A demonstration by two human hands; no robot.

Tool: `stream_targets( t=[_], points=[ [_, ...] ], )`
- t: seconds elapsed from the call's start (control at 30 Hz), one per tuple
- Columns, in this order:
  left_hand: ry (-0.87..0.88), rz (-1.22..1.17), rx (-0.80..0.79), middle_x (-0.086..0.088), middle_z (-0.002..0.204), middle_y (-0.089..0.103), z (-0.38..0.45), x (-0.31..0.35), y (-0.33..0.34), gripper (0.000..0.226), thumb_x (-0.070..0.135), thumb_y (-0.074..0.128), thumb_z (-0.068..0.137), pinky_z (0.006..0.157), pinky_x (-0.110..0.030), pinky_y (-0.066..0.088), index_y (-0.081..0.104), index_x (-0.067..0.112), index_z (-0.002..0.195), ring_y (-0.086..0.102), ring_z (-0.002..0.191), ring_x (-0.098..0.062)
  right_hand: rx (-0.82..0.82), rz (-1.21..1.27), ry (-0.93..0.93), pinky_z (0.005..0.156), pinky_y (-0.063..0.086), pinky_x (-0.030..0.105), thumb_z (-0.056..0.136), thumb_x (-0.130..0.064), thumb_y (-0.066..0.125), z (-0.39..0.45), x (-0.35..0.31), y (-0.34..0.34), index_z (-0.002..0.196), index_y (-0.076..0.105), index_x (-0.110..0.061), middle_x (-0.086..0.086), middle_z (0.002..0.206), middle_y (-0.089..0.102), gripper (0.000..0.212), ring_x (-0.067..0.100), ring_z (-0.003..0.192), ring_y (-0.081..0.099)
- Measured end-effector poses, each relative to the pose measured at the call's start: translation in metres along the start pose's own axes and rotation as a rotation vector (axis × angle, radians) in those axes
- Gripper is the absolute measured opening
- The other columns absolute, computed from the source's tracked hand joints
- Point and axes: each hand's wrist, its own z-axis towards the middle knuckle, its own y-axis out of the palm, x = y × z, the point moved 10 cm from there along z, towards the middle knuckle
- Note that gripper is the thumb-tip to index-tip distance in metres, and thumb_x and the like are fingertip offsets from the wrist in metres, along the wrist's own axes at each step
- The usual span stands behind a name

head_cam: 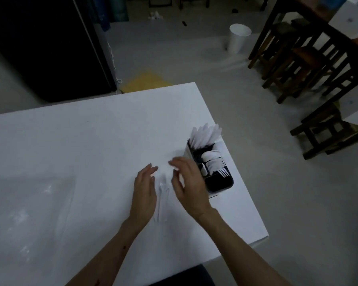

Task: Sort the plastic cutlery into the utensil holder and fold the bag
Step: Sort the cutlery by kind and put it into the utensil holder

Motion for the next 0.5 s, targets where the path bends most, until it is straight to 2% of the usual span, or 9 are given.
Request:
stream_targets(
  t=[0.07,0.17,0.23,0.27,0.37,0.5],
  points=[
    [-0.109,0.022,0.025,-0.004,0.136,0.052,-0.010,-0.027,-0.018,0.032,0.009,0.038,0.101,0.108,-0.024,0.032,0.053,0.013,0.128,0.046,0.128,-0.017,-0.223,-0.103,0.157,0.076,0.052,0.030,0.095,-0.018,0.058,-0.028,0.014,0.045,0.112,0.061,-0.012,0.002,0.108,0.062,0.018,0.021,0.098,0.061],
    [-0.231,0.006,0.020,-0.005,0.130,0.056,-0.022,-0.052,-0.035,0.031,0.010,0.037,0.101,0.101,-0.021,0.034,0.054,0.011,0.128,0.050,0.121,-0.016,-0.460,-0.250,0.688,0.076,0.049,0.036,0.096,-0.046,0.055,-0.082,0.071,0.081,0.114,0.052,-0.015,0.003,0.112,0.057,0.037,0.024,0.105,0.057],
    [-0.277,-0.025,-0.012,-0.003,0.126,0.058,-0.030,-0.062,-0.041,0.030,0.012,0.037,0.102,0.096,-0.019,0.035,0.054,0.013,0.126,0.051,0.114,-0.010,-0.576,-0.316,0.813,0.075,0.047,0.035,0.092,-0.055,0.055,-0.104,0.082,0.092,0.113,0.051,-0.014,0.004,0.113,0.056,0.046,0.024,0.106,0.057],
    [-0.286,-0.036,-0.027,-0.001,0.125,0.058,-0.033,-0.065,-0.042,0.029,0.013,0.036,0.102,0.094,-0.018,0.034,0.055,0.014,0.125,0.050,0.111,-0.007,-0.594,-0.324,0.814,0.074,0.045,0.034,0.092,-0.054,0.057,-0.107,0.081,0.096,0.110,0.052,-0.014,0.004,0.111,0.056,0.044,0.024,0.104,0.057],
    [-0.299,-0.052,-0.066,0.002,0.123,0.059,-0.040,-0.073,-0.043,0.028,0.015,0.037,0.102,0.092,-0.016,0.034,0.056,0.015,0.123,0.050,0.109,-0.005,-0.505,-0.221,0.905,0.070,0.045,0.030,0.092,-0.046,0.062,-0.108,0.081,0.097,0.092,0.052,-0.019,0.002,0.099,0.059,0.029,0.020,0.090,0.059],
    [-0.321,-0.091,-0.103,0.001,0.123,0.060,-0.042,-0.078,-0.039,0.027,0.016,0.039,0.101,0.092,-0.017,0.035,0.056,0.014,0.122,0.053,0.111,-0.009,-0.299,-0.110,1.038,0.070,0.050,0.031,0.095,-0.038,0.060,-0.114,0.082,0.086,0.092,0.059,-0.017,-0.001,0.091,0.066,0.021,0.018,0.082,0.062]
  ],
)
